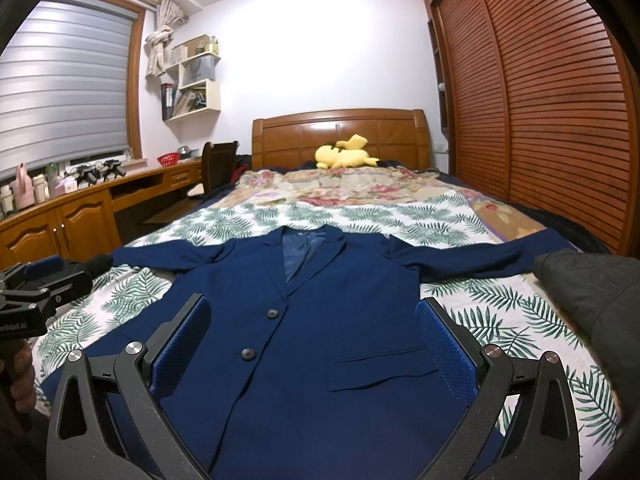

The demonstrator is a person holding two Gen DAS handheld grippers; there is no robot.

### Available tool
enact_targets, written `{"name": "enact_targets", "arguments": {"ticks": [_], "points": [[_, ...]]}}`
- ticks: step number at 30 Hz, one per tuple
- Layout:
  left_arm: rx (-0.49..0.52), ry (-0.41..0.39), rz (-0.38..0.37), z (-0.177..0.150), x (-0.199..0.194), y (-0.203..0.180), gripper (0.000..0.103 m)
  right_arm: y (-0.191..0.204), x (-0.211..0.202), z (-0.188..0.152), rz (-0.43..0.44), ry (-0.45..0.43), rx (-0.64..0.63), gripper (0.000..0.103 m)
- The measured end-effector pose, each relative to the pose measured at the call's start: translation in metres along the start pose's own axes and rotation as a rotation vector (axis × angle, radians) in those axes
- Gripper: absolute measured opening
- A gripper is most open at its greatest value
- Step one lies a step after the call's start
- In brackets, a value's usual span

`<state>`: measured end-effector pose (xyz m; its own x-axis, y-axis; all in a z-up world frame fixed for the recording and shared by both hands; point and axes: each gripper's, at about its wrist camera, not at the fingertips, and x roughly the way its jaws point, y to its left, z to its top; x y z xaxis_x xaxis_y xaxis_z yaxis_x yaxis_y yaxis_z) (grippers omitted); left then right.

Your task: Fold large clothes

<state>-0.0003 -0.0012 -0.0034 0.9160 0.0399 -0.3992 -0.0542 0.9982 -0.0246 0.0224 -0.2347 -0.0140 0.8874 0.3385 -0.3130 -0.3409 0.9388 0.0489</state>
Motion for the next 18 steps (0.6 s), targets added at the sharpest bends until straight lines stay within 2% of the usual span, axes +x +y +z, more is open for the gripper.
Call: {"name": "enact_targets", "arguments": {"ticks": [18], "points": [[0.002,-0.002,0.001,0.0001,-0.0001,-0.0016,0.103,0.0003,-0.0006,-0.0005,0.001,-0.002,0.0,0.103]]}}
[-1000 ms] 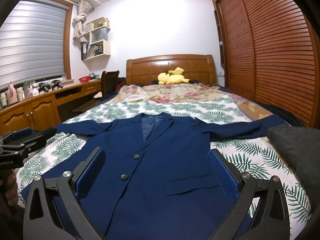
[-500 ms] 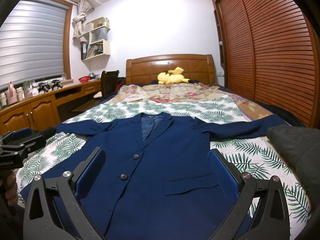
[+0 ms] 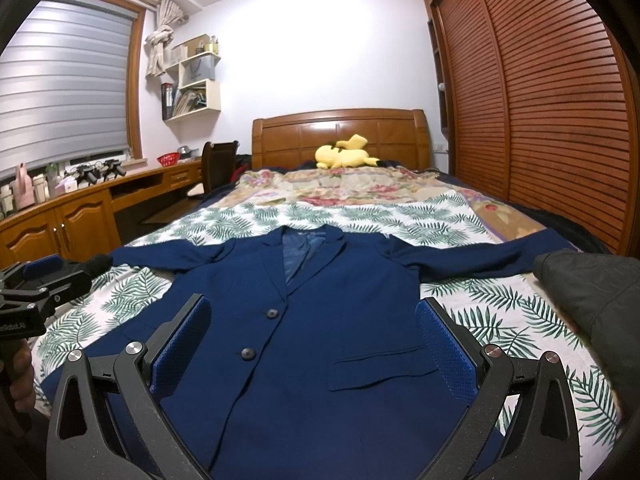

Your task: Fold large clothes

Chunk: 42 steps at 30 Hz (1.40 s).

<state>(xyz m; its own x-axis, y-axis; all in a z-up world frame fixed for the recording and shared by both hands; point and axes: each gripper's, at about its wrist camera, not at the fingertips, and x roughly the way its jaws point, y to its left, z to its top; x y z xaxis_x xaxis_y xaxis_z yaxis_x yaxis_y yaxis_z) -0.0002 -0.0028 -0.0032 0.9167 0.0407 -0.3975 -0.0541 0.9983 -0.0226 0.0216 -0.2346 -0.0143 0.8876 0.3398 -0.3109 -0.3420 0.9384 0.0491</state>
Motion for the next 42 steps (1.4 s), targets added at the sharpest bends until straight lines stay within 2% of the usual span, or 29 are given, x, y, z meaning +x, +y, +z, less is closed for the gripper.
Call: {"name": "enact_targets", "arguments": {"ticks": [20,26,34,42], "points": [[0.005,0.003,0.002,0.001,0.0,-0.001,0.103,0.0,0.001,0.0,0.0,0.004,-0.002,0.103],[-0.003,0.022,0.008,0.003,0.002,0.005,0.103,0.005,0.006,-0.005,0.025,0.023,-0.015,0.103],[-0.023,0.037,0.031,0.001,0.008,0.019,0.103,0.02,0.036,-0.012,0.069,0.082,-0.058,0.103],[-0.057,0.059,0.054,-0.004,0.014,0.039,0.103,0.04,0.065,-0.01,0.103,0.094,-0.098,0.103]]}}
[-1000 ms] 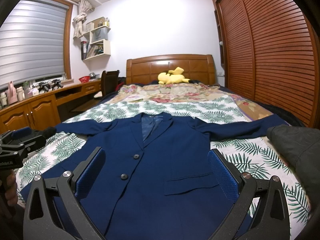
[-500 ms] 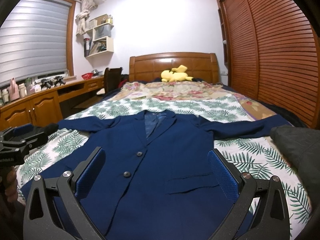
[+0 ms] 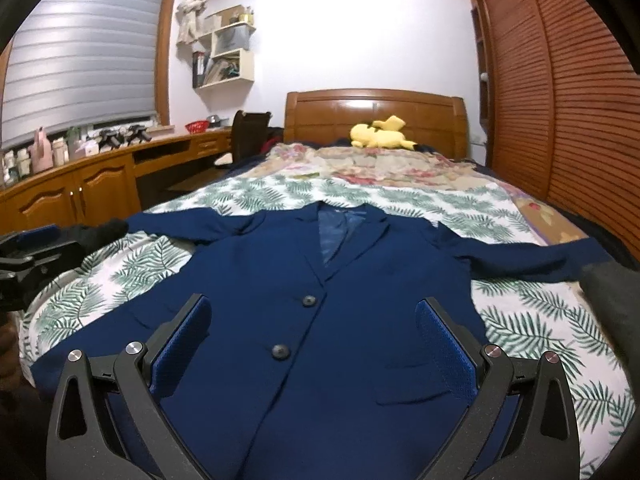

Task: Fold large clothes
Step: 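Move the left tool to the navy jacket sleeve cuff and grasp it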

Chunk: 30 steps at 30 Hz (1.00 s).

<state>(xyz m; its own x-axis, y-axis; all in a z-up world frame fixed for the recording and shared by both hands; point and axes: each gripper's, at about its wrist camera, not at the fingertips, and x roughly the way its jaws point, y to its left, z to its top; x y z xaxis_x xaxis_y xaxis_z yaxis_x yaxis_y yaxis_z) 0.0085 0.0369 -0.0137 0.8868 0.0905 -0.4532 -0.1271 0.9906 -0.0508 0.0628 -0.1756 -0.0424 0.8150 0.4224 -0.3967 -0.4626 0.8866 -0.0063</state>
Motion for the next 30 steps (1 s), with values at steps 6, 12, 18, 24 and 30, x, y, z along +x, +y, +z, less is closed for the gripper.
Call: {"name": "enact_targets", "arguments": {"ticks": [6,12,18,24,30], "points": [[-0.022,0.02,0.034,-0.005,0.003,0.018,0.103,0.027,0.037,0.007,0.061,0.022,-0.038,0.103],[-0.031,0.047,0.09,-0.012,0.006,0.035,0.103,0.054,0.07,0.018,0.138,0.03,-0.07,0.103],[-0.042,0.079,0.13,-0.019,0.008,0.05,0.103,0.068,0.1,0.014,0.194,0.075,-0.088,0.103],[-0.029,0.062,0.173,-0.01,0.015,0.071,0.103,0.07,0.121,0.012,0.227,0.132,-0.079,0.103],[-0.054,0.105,0.143,0.005,0.052,0.1,0.103,0.068,0.132,0.001,0.222,0.172,-0.065,0.103]]}}
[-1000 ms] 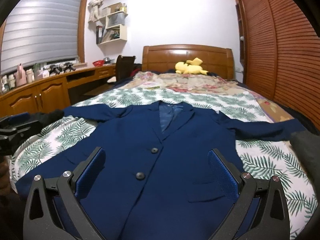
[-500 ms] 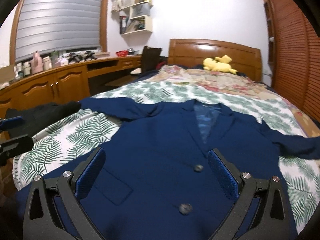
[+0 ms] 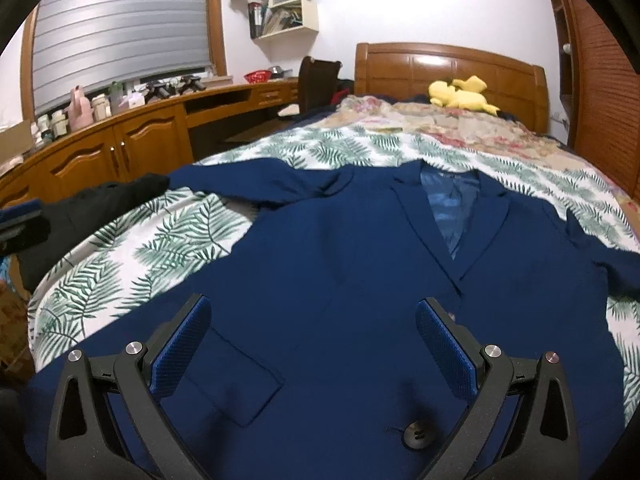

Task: Fold large clothes
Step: 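Move the left tool to the navy jacket sleeve cuff and grasp it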

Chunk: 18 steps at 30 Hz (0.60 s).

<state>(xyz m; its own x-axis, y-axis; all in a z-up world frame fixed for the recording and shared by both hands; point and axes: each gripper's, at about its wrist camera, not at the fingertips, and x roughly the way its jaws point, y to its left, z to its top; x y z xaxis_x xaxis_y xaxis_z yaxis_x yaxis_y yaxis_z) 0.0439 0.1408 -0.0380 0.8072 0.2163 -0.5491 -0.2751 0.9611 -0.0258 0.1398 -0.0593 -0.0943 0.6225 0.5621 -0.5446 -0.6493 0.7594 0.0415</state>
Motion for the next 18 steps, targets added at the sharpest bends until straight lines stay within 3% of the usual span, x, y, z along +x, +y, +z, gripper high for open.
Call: {"name": "enact_targets", "arguments": {"ticks": [8,18], "points": [[-0.066,0.063,-0.043,0.028,0.062,0.03,0.096,-0.002,0.005,-0.001,0.0,0.02,0.0,0.103],[-0.185,0.14,-0.041,0.064,0.16,0.072,0.073,-0.005,0.01,0.0,0.023,0.05,0.015,0.103]]}}
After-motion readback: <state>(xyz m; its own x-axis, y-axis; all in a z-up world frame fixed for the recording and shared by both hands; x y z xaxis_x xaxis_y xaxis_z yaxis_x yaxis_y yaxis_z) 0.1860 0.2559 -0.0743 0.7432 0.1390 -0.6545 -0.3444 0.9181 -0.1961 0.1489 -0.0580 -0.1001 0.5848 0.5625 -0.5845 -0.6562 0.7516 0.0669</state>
